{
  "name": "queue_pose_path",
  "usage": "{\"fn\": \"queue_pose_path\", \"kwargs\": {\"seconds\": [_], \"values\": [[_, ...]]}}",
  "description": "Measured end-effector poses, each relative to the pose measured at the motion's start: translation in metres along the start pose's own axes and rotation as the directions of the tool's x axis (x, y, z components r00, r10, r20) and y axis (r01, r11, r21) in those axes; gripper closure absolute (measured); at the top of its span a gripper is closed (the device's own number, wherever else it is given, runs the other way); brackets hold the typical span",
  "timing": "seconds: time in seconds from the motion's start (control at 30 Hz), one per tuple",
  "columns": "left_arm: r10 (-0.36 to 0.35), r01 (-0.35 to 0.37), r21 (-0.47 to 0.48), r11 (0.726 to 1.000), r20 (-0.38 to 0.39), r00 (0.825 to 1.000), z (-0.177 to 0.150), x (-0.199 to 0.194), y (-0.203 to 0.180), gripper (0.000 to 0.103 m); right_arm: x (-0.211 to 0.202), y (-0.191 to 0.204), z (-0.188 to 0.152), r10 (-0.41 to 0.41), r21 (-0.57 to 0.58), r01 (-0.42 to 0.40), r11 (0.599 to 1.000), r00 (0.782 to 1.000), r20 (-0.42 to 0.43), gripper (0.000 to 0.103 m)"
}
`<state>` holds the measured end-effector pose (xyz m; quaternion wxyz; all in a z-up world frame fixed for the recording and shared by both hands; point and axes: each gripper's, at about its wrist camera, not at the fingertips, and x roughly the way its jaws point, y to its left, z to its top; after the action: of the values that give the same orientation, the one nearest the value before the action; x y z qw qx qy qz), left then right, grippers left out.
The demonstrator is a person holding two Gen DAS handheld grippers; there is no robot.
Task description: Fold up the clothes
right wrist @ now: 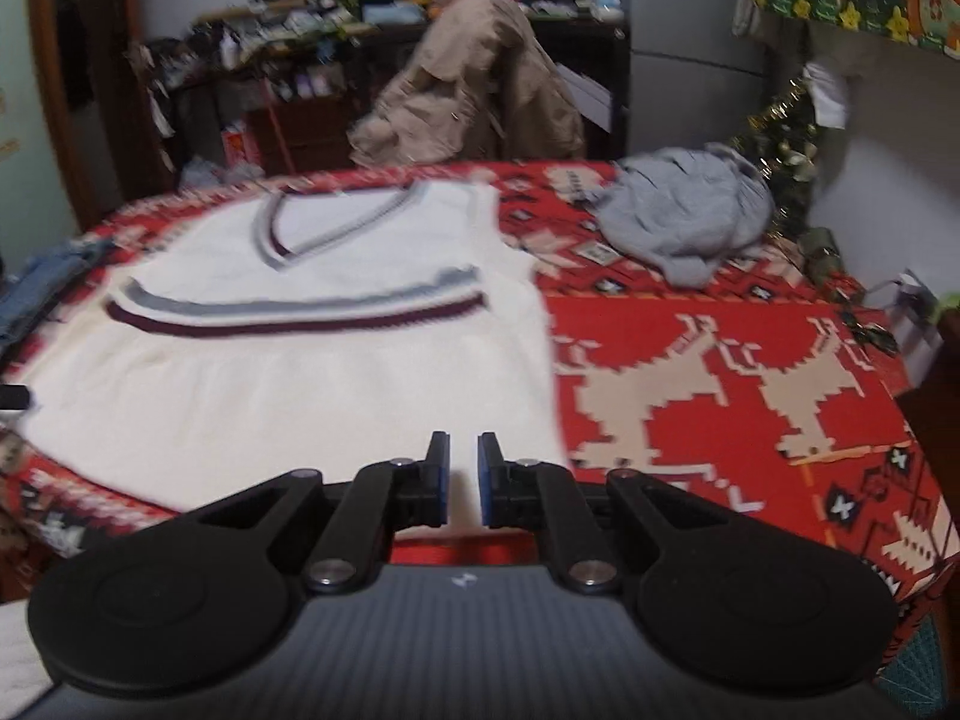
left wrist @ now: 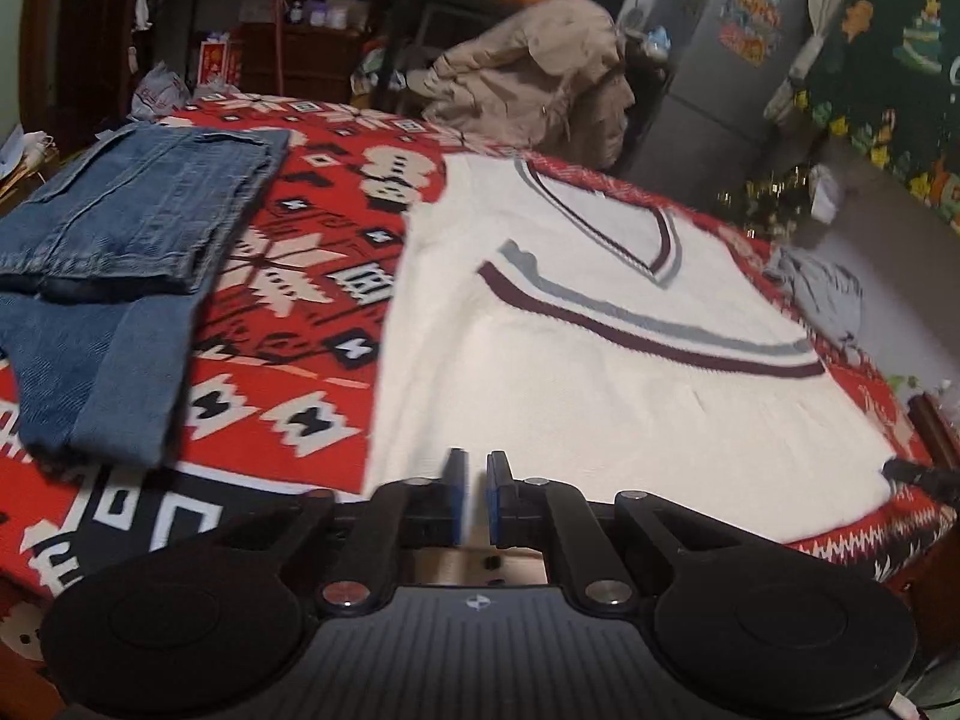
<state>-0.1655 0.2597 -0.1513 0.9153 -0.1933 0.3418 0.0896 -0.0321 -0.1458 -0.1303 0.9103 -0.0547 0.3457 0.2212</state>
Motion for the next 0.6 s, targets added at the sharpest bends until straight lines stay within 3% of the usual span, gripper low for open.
{"fn": "queue_pose_path", "kwargs": {"seconds": [0.27, 0.4, 0.5, 0.6], "values": [[0.033, -0.033, 0.000, 0.999, -0.004, 0.999, -0.010, -0.024, 0.018, 0.100, -0.009, -0.013, -0.022, -0.015, -0.013, 0.015, 1.000, 1.000, -0.022, 0.094], [0.124, -0.124, 0.070, 0.990, 0.003, 0.992, -0.013, -0.035, 0.013, 0.095, -0.021, -0.027, -0.029, -0.041, 0.055, 0.043, 0.998, 0.999, -0.030, 0.089], [0.106, -0.106, 0.045, 0.993, -0.003, 0.994, -0.016, -0.041, 0.019, 0.092, -0.029, -0.048, -0.035, 0.004, 0.184, -0.001, 0.983, 1.000, -0.015, 0.087], [0.063, -0.064, -0.018, 0.998, -0.023, 0.998, -0.018, -0.040, 0.028, 0.089, -0.029, -0.056, -0.036, 0.042, 0.239, -0.040, 0.970, 0.999, -0.003, 0.081]]}}
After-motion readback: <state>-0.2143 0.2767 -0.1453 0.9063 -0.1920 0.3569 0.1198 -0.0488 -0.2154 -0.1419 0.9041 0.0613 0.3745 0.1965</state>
